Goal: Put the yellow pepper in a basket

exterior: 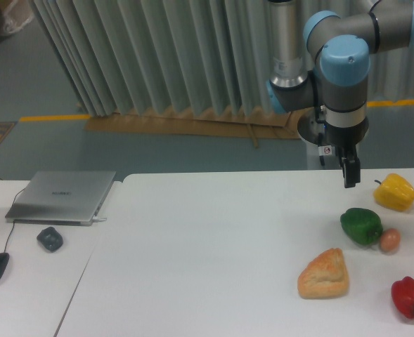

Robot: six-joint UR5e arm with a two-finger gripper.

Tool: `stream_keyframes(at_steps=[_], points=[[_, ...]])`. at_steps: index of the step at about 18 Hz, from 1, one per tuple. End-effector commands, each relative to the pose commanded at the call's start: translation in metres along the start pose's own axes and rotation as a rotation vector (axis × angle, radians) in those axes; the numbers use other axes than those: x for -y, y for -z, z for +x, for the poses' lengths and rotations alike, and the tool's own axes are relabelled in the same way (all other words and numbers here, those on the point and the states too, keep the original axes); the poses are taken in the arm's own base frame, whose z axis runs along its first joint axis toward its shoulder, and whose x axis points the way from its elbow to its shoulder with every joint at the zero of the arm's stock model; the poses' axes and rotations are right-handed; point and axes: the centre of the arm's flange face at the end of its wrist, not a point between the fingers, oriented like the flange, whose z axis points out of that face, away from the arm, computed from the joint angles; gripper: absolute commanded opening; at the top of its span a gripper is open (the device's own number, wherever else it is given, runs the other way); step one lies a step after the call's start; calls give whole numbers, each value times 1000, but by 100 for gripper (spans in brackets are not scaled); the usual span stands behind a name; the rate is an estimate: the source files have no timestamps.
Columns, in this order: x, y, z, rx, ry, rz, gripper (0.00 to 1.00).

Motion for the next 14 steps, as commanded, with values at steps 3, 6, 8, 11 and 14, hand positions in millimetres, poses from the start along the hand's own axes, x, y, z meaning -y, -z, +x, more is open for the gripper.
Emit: stream_keyframes(at_steps=[3, 6, 8, 11, 14], points=[[0, 1, 1, 1, 2, -5, 100], [-2, -1, -2, 16, 16, 8, 100], [0, -11, -2, 45, 22, 15, 100], [0, -4, 2, 106, 28, 1, 100], [-1, -6, 3, 95, 34, -2, 100]])
